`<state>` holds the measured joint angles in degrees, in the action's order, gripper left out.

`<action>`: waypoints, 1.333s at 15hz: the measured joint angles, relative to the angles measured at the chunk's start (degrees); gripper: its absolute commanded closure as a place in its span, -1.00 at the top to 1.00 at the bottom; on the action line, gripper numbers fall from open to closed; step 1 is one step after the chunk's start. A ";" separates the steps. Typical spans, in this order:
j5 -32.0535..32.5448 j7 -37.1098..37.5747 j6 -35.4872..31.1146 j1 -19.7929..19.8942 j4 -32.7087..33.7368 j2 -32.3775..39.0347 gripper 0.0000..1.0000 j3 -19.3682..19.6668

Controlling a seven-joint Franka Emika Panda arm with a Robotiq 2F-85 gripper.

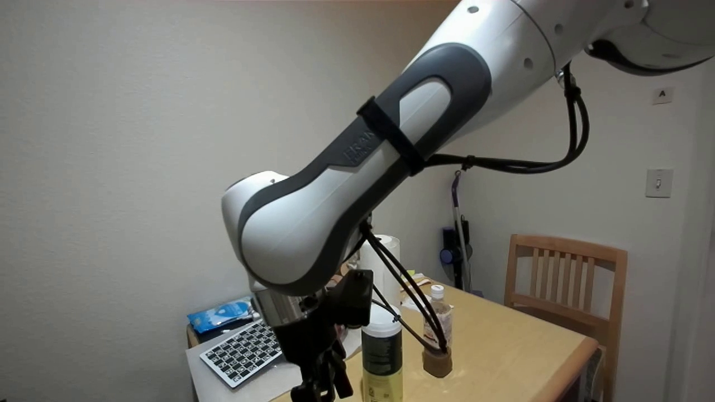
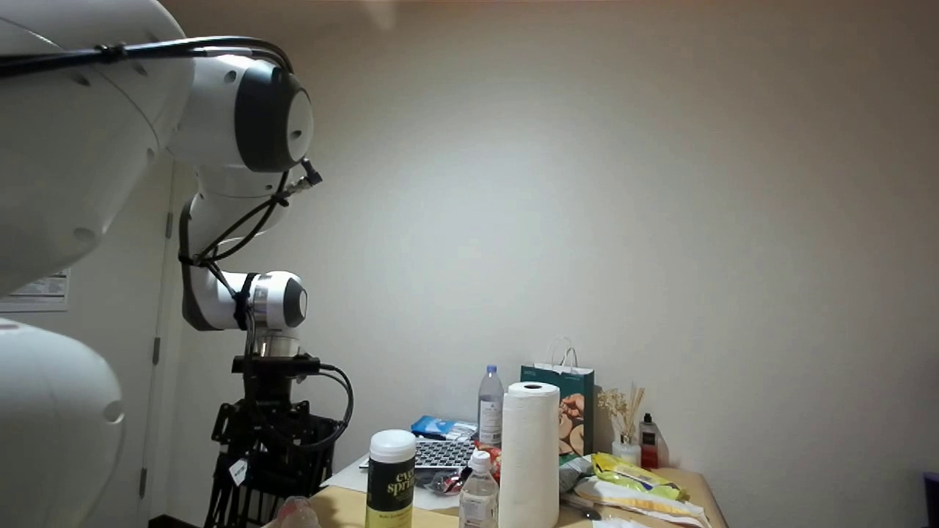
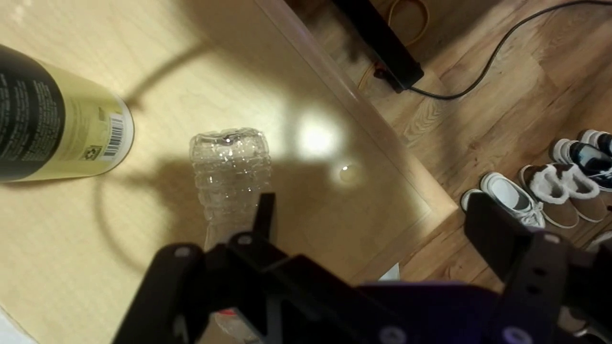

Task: Pick up the bottle and put it up right on the table

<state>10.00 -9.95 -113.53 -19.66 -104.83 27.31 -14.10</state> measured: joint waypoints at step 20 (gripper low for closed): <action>2.96 0.05 -6.19 0.04 7.67 10.61 1.00 3.10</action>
<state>12.96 -9.90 -119.72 -19.63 -97.16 37.91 -11.00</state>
